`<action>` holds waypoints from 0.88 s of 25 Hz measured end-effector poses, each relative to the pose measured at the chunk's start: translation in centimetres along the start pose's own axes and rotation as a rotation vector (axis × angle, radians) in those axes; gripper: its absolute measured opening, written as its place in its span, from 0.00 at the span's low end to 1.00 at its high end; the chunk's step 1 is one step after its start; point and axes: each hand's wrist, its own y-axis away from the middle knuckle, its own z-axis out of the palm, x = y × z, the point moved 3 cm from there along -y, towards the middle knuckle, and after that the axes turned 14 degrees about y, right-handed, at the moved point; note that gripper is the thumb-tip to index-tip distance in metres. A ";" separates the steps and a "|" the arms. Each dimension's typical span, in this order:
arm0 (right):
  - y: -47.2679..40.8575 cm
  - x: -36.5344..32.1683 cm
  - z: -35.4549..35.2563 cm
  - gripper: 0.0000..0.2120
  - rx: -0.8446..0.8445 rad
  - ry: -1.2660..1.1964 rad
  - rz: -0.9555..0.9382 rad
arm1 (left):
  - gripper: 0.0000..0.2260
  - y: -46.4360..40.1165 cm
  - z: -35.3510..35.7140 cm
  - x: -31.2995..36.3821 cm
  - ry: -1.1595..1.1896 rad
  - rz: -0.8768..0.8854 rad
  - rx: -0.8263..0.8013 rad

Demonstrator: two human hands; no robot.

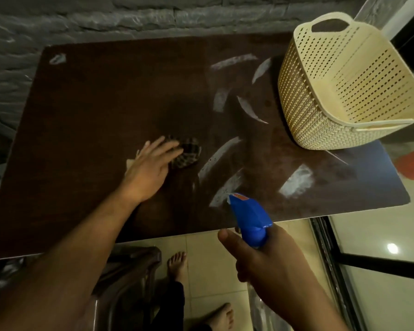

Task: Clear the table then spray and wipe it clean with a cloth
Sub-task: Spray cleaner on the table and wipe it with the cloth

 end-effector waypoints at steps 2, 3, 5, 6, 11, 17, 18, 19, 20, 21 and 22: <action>0.4 0.0 -0.5 0.18 -0.011 -0.006 -0.019 | 0.25 6.3 -2.0 -1.4 0.031 0.005 -0.007; 0.5 0.1 -0.6 0.17 -0.011 -0.006 -0.030 | 0.25 7.8 -3.2 -2.4 0.041 -0.027 0.001; 0.2 -0.1 -0.7 0.16 0.000 0.010 -0.063 | 0.24 6.8 -4.9 -3.9 0.035 -0.133 0.071; -0.1 -0.3 -0.8 0.16 0.013 0.013 -0.080 | 0.23 5.3 -5.1 -4.2 0.014 -0.186 0.114; -1.0 -0.5 -0.8 0.14 0.072 0.003 -0.119 | 0.22 0.3 -4.9 -3.9 0.048 -0.312 0.216; -0.2 1.8 -0.6 0.17 0.166 0.059 -0.030 | 0.22 0.5 -4.8 -4.1 0.027 -0.289 0.232; 0.1 2.4 -0.2 0.18 0.139 0.088 0.000 | 0.22 0.5 -4.7 -4.0 0.027 -0.290 0.236; 0.4 2.9 0.3 0.18 0.094 0.118 0.020 | 0.22 0.5 -4.6 -4.0 0.030 -0.292 0.238; 0.8 3.1 0.9 0.18 0.045 0.135 0.028 | 0.22 0.6 -4.5 -3.8 0.035 -0.297 0.238; 1.1 3.0 1.4 0.17 0.001 0.134 0.026 | 0.22 0.8 -4.4 -3.5 0.038 -0.299 0.240; 1.2 2.8 1.8 0.16 -0.028 0.122 0.018 | 0.22 1.1 -4.2 -3.0 0.037 -0.290 0.240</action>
